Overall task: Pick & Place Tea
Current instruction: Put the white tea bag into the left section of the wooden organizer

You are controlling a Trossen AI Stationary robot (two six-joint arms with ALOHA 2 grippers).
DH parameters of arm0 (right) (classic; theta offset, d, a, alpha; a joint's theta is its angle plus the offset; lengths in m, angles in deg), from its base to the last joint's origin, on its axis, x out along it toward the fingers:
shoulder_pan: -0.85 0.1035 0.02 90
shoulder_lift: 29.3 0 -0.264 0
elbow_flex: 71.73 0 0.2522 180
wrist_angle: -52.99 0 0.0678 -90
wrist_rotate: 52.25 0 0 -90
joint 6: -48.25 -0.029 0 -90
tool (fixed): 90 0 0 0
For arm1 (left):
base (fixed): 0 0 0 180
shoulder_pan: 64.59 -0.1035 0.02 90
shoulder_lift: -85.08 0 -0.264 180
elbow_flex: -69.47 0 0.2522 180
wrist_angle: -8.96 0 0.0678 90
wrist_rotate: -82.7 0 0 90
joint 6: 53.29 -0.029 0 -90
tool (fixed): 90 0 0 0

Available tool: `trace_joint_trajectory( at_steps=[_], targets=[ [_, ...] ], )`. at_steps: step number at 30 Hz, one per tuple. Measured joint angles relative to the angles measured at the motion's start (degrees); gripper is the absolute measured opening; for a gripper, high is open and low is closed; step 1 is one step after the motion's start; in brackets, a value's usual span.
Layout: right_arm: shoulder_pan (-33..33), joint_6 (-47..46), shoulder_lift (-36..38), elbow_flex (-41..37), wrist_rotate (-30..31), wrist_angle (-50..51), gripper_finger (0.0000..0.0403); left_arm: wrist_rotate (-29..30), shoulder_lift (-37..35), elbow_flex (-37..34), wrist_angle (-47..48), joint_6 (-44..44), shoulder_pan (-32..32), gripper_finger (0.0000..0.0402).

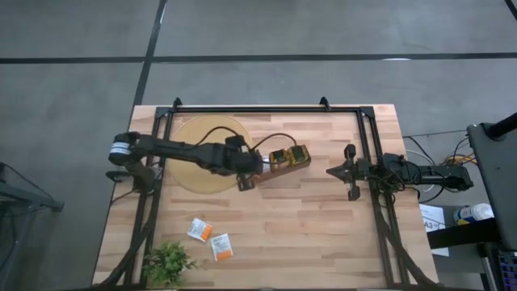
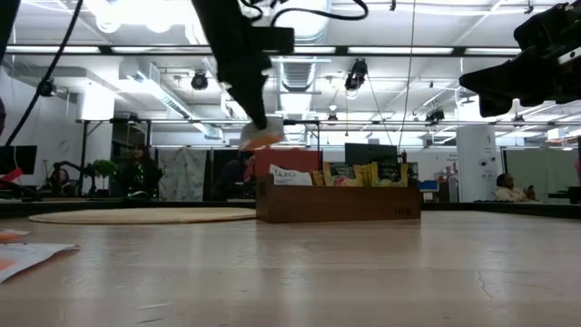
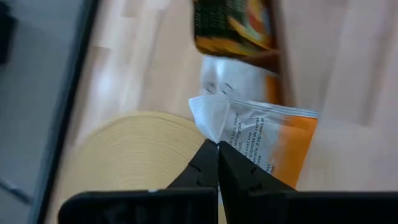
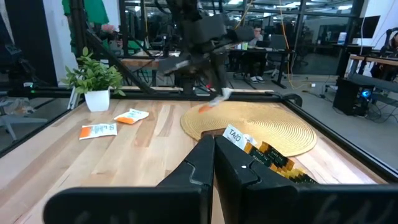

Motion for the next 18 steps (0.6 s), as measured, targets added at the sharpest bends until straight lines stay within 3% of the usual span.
trace_joint_trajectory(
  at_steps=[11,18],
  targets=[
    [0.0,0.0,-0.02,-0.01,0.0,0.0,0.0009,7.01,10.44,10.68,-0.48,6.17,-0.62,0.0],
    [0.0,0.0,-0.02,0.01,0.02,0.02,0.0009,8.91,14.0,13.69,0.17,7.18,-1.32,0.0]
  ],
)
